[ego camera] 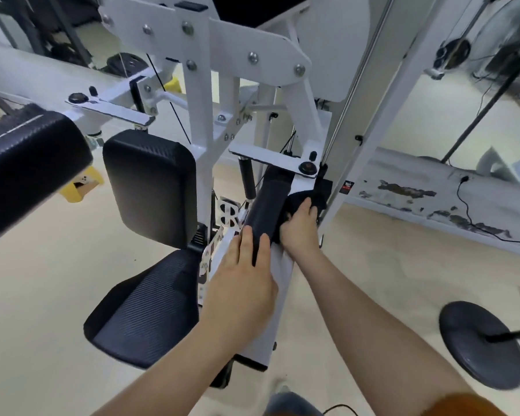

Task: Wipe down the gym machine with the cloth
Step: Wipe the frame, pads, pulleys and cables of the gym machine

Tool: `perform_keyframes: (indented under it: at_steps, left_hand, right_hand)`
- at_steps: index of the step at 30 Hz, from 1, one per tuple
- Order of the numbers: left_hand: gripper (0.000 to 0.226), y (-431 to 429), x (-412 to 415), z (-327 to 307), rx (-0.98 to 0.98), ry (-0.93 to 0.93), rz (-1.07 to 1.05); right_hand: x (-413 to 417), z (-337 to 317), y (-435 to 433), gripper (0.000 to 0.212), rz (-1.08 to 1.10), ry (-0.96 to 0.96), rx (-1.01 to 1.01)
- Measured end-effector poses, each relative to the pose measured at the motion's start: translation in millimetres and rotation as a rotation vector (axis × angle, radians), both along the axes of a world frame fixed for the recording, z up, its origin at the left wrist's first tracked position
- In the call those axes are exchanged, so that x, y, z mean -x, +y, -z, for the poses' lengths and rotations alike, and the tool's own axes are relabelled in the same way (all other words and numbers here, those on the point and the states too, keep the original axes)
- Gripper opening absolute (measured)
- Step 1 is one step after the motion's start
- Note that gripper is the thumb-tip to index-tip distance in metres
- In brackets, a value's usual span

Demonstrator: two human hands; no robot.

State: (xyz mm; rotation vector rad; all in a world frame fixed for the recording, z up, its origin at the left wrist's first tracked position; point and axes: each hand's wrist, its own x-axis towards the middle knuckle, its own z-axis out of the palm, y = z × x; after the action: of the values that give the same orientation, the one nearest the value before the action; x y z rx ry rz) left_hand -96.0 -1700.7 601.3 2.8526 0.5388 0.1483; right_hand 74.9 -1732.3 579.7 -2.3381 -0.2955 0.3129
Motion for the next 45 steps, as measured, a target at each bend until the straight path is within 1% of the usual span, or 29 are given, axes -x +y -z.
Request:
perform_keyframes:
  at_steps: [3,5,8,10,12,13,16,17,18,20,22,24,25,26,27,28,30,31,32,35,38,39,40,41,42,43,45]
  left_hand:
    - [0.068,1.9,-1.2,-1.9,-0.002,0.029,-0.001]
    - [0.068,8.3,-15.7,-3.9,0.019,0.015,0.008]
    - [0.064,23.2,-66.5,-8.0,0.063,-0.027,0.004]
    - [0.061,30.9,-107.4,-9.7,0.07,-0.051,-0.004]
    - [0.058,37.6,-145.8,-10.5,0.089,-0.079,-0.025]
    - [0.058,40.5,-163.6,-11.0,0.104,-0.094,-0.042]
    - [0.054,47.1,-210.6,-10.3,0.142,-0.091,-0.08]
    - [0.05,49.3,-223.6,-9.2,0.141,-0.07,-0.091]
    - [0.043,52.0,-235.7,-8.8,0.123,-0.048,-0.114]
    - [0.034,60.3,-254.3,-10.8,0.065,-0.022,-0.192]
    - [0.034,66.8,-263.8,-13.2,0.046,-0.035,-0.286]
    - [0.028,69.4,-264.5,-13.3,0.064,-0.051,-0.359]
    - [0.024,69.6,-264.0,-12.4,0.054,-0.049,-0.369]
    - [0.021,69.2,-263.6,-11.5,0.041,-0.046,-0.364]
    - [0.019,68.7,-263.1,-10.9,0.037,-0.051,-0.357]
    - [0.019,69.0,-263.5,-10.7,0.047,-0.068,-0.356]
    - [0.023,69.8,-264.5,-10.1,0.081,-0.104,-0.366]
    - [0.024,69.2,-264.2,-9.8,0.091,-0.115,-0.372]
    - [0.025,68.7,-263.7,-9.9,0.1,-0.123,-0.377]
    - [0.02,67.4,-263.4,-11.6,0.128,-0.135,-0.374]
    - [0.022,68.1,-264.3,-11.9,0.162,-0.136,-0.364]
    - [0.024,67.3,-263.7,-12.3,0.179,-0.127,-0.349]
    - [0.026,67.3,-262.8,-11.9,0.192,-0.118,-0.334]
    - [0.028,67.9,-262.2,-11.6,0.192,-0.112,-0.32]
    - [0.029,68.9,-262.2,-11.7,0.183,-0.106,-0.312]
    - [0.029,69.9,-262.9,-11.4,0.174,-0.108,-0.309]
    - [0.027,70.2,-265.2,-11.0,0.178,-0.11,-0.296]
  right_hand:
    - [-10.7,1.5,1.8,0.07,-0.008,-0.065,-0.04]
    - [6.9,14.6,-15.5,0.062,-0.094,-0.157,-0.093]
    - [19.3,31.5,-42.4,0.056,-0.265,-0.271,-0.164]
    - [3.2,32.4,-45.3,0.052,-0.32,-0.274,-0.22]
    - [-27.2,30.6,-38.9,0.046,-0.287,-0.21,-0.307]
    - [-47.8,28.7,-34.4,0.043,-0.235,-0.158,-0.337]
    - [-120.2,16.9,-33.6,0.039,0.051,0.027,-0.411]
    - [-139.4,12.6,-37.0,0.04,0.098,0.046,-0.47]
    - [-155.5,7.9,-37.1,0.041,0.083,0.027,-0.512]
    - [-174.9,-2.5,-23.5,0.042,-0.101,-0.018,-0.53]
    - [-177.5,-0.1,-8.1,0.046,-0.322,-0.043,-0.443]
    - [-166.8,10.0,-11.9,0.05,-0.416,-0.102,-0.378]
    - [-159.6,15.9,-20.6,0.052,-0.463,-0.177,-0.352]
    - [-151.7,20.9,-31.6,0.055,-0.519,-0.237,-0.347]
    - [-147.4,26.2,-41.1,0.058,-0.566,-0.257,-0.364]
    - [-148.1,28.6,-43.1,0.057,-0.552,-0.213,-0.416]
    - [-161.2,25.5,-23.4,0.052,-0.369,0.006,-0.577]
    - [-171.6,22.7,-9.8,0.05,-0.27,0.082,-0.624]
    - [-182.7,17.8,4.4,0.049,-0.205,0.111,-0.648]
    - [-213.1,11.8,29.0,0.046,-0.122,0.06,-0.629]
    - [-243.3,6.0,33.7,0.039,0.104,0.12,-0.637]
    - [-251.4,0.5,32.3,0.037,0.166,0.069,-0.655]
    - [-256.6,-6.7,30.7,0.038,0.181,-0.055,-0.668]
    - [-260.0,-15.0,32.0,0.041,0.141,-0.198,-0.675]
    - [-262.0,-20.9,37.4,0.045,0.053,-0.286,-0.663]
    - [-262.9,-24.5,45.4,0.052,-0.069,-0.294,-0.602]
    - [-258.9,-21.2,59.3,0.066,-0.313,-0.228,-0.329]
